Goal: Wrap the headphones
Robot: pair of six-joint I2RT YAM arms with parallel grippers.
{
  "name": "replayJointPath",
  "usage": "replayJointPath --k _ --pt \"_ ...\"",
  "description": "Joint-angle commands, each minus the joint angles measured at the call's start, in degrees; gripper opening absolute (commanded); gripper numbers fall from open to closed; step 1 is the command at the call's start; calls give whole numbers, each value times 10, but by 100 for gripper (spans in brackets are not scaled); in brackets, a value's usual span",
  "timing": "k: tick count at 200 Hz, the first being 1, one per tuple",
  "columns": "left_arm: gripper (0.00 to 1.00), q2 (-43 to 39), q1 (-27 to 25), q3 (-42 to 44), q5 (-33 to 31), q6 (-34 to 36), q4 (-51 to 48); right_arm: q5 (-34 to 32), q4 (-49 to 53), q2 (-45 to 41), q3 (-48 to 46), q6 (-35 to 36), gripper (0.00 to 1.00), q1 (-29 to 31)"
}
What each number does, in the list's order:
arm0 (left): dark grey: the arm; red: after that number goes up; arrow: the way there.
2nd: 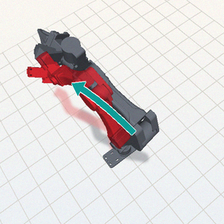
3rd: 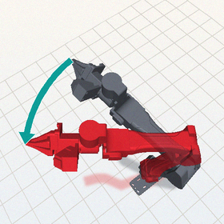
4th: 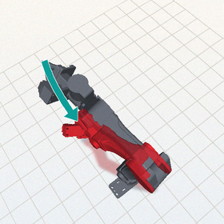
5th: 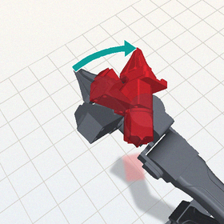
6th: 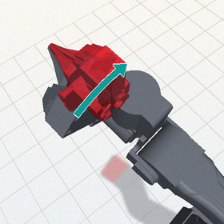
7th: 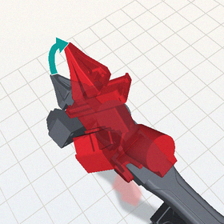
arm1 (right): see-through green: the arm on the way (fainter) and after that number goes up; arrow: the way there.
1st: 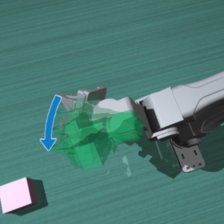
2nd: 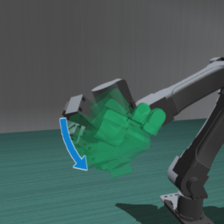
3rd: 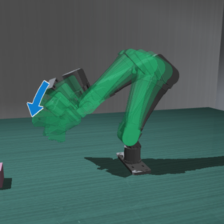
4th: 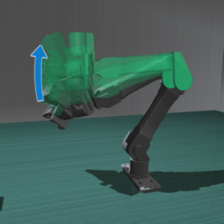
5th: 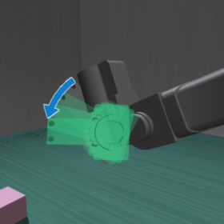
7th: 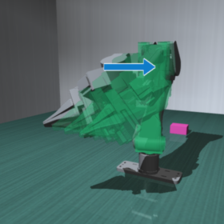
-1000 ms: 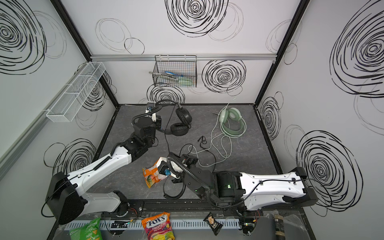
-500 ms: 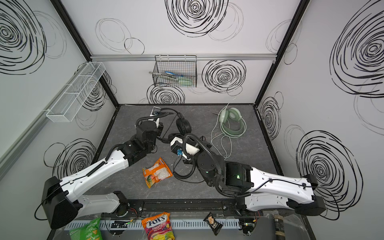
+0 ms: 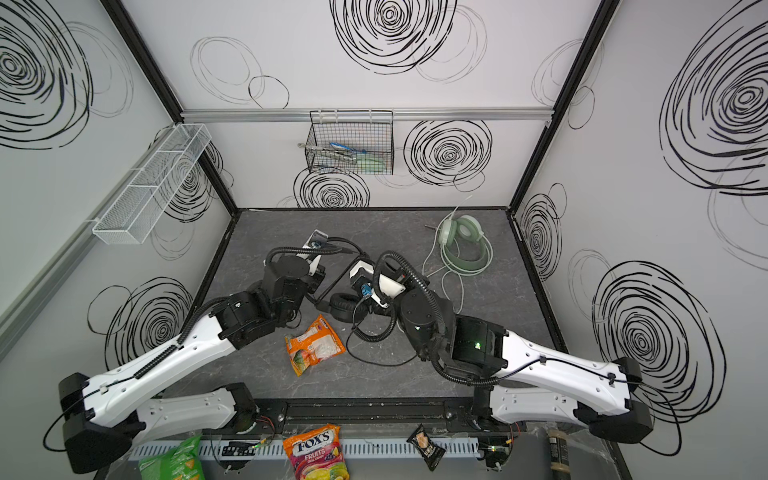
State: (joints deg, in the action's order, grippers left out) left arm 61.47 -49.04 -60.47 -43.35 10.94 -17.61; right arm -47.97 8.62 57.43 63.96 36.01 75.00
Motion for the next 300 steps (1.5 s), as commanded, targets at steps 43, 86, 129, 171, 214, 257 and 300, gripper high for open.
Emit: replayJointPath --k 43,86,129,171,214,257,300 --pt "0 -96 -17 36 68 -63 3 36 -39 -5 -21 -22 1 -39" --pt "0 -145 -17 49 115 -75 -1 61 -59 3 -34 -37 2 -66" --pt "0 -186 -17 63 138 -84 0 88 -78 4 -51 -60 2 -92" --pt "0 -209 -17 73 147 -92 8 101 -87 5 -66 -74 2 -115" --pt "0 -214 -17 76 141 -93 15 114 -96 -1 -81 -89 2 -129" --pt "0 -236 -17 81 185 -98 31 120 -96 0 -84 -103 2 -144" --pt "0 -252 -17 57 237 -119 37 161 -118 -13 -108 -117 5 -146"
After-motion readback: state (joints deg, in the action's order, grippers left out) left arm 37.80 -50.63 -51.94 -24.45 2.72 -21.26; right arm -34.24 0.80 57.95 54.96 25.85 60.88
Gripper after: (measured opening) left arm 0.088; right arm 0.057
